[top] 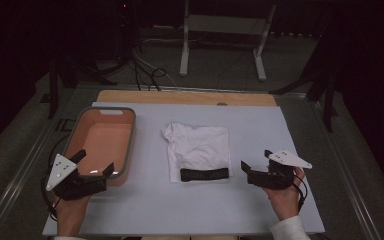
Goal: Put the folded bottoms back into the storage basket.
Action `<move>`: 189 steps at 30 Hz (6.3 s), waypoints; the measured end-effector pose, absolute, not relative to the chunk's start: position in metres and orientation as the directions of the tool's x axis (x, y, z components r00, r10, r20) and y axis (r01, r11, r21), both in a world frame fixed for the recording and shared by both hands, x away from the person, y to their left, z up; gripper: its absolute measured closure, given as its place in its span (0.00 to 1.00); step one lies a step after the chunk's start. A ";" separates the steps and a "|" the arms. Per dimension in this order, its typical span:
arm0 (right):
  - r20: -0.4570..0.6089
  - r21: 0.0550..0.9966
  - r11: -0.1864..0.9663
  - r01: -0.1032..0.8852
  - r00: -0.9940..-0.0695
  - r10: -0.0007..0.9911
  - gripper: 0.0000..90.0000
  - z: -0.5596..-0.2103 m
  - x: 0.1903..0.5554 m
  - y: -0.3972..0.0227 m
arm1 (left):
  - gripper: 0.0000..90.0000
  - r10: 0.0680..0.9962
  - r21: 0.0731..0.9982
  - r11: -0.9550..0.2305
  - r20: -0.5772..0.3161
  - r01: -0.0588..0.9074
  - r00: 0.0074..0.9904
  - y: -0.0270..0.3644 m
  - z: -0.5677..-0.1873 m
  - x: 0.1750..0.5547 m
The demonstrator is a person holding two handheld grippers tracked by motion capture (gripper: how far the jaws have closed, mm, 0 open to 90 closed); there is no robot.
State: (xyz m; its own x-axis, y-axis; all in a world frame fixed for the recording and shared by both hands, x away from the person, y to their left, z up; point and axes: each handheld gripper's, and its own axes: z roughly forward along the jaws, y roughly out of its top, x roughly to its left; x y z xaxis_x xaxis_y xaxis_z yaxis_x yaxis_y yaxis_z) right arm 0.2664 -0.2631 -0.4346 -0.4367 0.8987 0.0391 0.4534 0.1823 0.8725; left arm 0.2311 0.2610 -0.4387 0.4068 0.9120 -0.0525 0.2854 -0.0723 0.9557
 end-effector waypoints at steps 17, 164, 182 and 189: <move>0.075 0.848 0.183 0.498 -0.453 0.888 0.09 -0.444 0.291 -0.242 | 0.00 0.912 0.957 -0.075 -0.049 0.282 0.406 0.261 -0.440 0.232; 0.349 0.519 0.110 0.847 -0.327 0.878 0.86 -0.496 0.297 -0.195 | 0.00 0.867 0.955 -0.112 -0.041 0.274 0.496 0.178 -0.413 0.280; 0.325 0.509 0.156 0.846 -0.357 0.876 0.86 -0.491 0.283 -0.201 | 0.00 0.842 0.945 -0.158 -0.022 0.287 0.538 0.147 -0.415 0.296; 0.313 0.502 0.175 0.847 -0.367 0.876 0.86 -0.488 0.275 -0.209 | 0.00 0.833 0.939 -0.181 -0.012 0.293 0.553 0.134 -0.417 0.303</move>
State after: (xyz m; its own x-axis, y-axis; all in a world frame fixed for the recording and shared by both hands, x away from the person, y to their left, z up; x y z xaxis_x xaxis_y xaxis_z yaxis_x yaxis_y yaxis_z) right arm 0.2751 -0.2094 -0.4879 -0.3670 0.8758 0.3134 0.8467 0.1751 0.5025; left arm 0.3033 0.1342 -0.4168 0.5535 0.8328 -0.0116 0.2927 -0.1815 0.9388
